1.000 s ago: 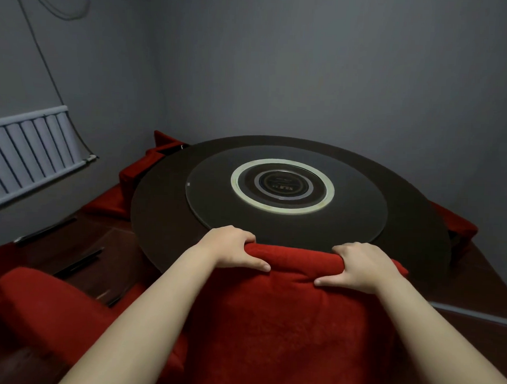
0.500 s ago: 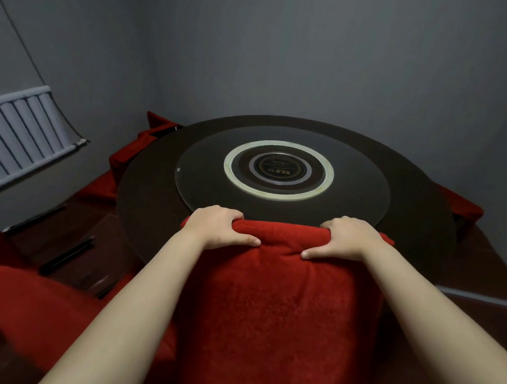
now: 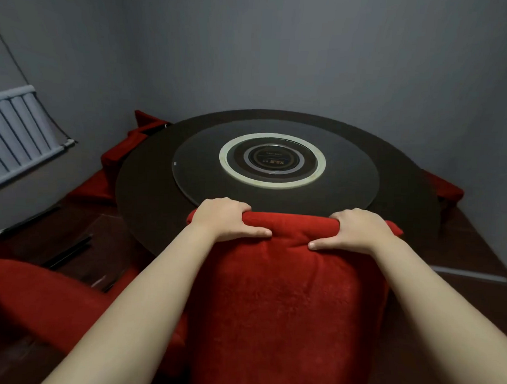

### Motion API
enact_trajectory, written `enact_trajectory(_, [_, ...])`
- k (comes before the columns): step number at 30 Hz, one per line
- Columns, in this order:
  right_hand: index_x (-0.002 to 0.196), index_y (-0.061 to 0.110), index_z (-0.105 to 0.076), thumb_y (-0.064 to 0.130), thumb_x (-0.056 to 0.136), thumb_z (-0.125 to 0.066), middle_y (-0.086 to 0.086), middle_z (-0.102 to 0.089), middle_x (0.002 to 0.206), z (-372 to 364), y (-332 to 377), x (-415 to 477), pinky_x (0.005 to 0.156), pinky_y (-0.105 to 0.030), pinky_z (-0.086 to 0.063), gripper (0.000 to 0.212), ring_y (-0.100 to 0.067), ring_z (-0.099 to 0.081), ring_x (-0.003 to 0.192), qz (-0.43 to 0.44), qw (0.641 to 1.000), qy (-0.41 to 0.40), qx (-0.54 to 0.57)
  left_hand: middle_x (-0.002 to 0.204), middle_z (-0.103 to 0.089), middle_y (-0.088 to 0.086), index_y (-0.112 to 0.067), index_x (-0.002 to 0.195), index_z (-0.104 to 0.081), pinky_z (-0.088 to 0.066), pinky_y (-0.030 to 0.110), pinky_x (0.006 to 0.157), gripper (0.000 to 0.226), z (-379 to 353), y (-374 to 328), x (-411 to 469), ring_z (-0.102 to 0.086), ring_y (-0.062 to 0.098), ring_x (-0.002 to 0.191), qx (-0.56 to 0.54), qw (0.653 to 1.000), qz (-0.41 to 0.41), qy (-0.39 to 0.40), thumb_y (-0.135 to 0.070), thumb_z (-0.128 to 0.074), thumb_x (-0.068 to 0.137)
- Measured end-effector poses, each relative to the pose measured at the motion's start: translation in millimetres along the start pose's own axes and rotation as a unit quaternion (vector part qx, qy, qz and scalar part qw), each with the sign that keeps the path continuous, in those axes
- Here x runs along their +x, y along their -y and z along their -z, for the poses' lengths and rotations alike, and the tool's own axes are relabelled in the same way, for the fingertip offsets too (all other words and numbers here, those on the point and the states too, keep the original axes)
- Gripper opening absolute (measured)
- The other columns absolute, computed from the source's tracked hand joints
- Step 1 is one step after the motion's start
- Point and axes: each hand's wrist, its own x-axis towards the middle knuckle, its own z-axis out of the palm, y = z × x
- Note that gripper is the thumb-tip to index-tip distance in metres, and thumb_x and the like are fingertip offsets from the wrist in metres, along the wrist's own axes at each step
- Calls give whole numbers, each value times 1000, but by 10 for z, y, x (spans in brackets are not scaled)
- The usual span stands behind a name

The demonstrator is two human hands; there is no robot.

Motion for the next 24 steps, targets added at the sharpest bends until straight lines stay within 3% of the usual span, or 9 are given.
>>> enact_trajectory(3, [85, 34, -64, 105, 35, -33, 16, -61, 81, 37, -6, 54, 64, -30, -40, 92, -11, -55, 77, -4, 1000, 5, -11, 92, -67, -10, -36, 98, -64, -34, 34, 68, 101, 16, -48, 54, -61, 18, 95, 12, 1000, 14, -7, -105, -18, 42])
enact_trajectory(7, [88, 35, -64, 106, 32, -31, 17, -59, 81, 84, -65, 52, 66, -30, -41, 96, -13, -60, 86, 6, 1000, 14, -21, 79, -60, -12, -36, 92, -65, -34, 33, 66, 101, -4, -133, 41, -61, 17, 89, 13, 1000, 19, -14, -106, -15, 41])
enact_trajectory(13, [74, 34, -61, 107, 31, -28, 20, -55, 71, 102, -87, 94, 59, -29, -37, 91, -11, -54, 72, 11, 999, -17, -47, 88, -65, -10, -33, 98, -66, -35, 33, 70, 105, 11, -137, 115, -61, 19, 94, 11, 1000, 18, -13, -104, -17, 40])
enact_trajectory(18, [70, 34, -59, 107, 31, -31, 20, -54, 67, 2, -376, 44, 58, -28, -37, 87, -8, -51, 67, -2, 999, -4, -38, 81, -64, -7, -32, 88, -65, -36, 33, 66, 98, -169, -361, 246, -62, 20, 89, 52, 998, -5, -27, -105, -18, 43])
enact_trajectory(24, [69, 32, -58, 107, 31, -30, 18, -53, 66, -57, -401, 139, 57, -28, -37, 88, -8, -51, 64, -12, 999, -15, -30, 65, -47, -16, -32, 80, -61, -35, 33, 67, 83, -100, -296, 426, -57, 16, 82, 51, 999, -2, 14, -101, -28, 51])
